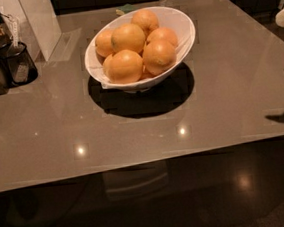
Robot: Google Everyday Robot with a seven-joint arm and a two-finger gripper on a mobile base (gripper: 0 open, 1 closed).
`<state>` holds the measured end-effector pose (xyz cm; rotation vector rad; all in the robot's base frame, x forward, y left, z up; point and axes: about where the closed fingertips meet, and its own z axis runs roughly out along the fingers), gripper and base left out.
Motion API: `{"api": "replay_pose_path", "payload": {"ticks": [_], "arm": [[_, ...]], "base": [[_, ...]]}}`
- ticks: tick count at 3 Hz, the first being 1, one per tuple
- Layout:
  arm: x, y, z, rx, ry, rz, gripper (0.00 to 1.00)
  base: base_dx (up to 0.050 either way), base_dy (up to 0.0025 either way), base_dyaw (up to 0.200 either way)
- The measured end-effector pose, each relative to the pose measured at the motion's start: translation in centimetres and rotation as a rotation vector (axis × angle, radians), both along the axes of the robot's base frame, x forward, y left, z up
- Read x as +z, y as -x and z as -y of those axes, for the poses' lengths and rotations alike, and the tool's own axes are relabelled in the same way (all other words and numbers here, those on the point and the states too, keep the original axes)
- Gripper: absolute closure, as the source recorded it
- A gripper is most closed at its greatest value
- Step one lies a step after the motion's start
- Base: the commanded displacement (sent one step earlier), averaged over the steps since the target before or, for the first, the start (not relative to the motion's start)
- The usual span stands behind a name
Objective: Pick orange from white bowl
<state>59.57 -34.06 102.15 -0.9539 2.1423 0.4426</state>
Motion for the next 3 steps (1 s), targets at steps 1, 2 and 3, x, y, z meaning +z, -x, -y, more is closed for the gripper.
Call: {"api": "replay_pose_path", "payload": {"ticks": [1, 2, 3], "arm": [[0.0, 0.0, 0.0, 0.000, 0.000, 0.000, 0.00], [0.1, -1.0, 0.0, -0.017, -0.009, 0.023, 0.00], [0.1, -1.0, 0.0, -0.017, -0.009, 0.023, 0.00]], "base": [[0.000, 0.00000, -0.086], [0.000, 0.00036, -0.105], [0.000, 0.00000, 0.000]]}}
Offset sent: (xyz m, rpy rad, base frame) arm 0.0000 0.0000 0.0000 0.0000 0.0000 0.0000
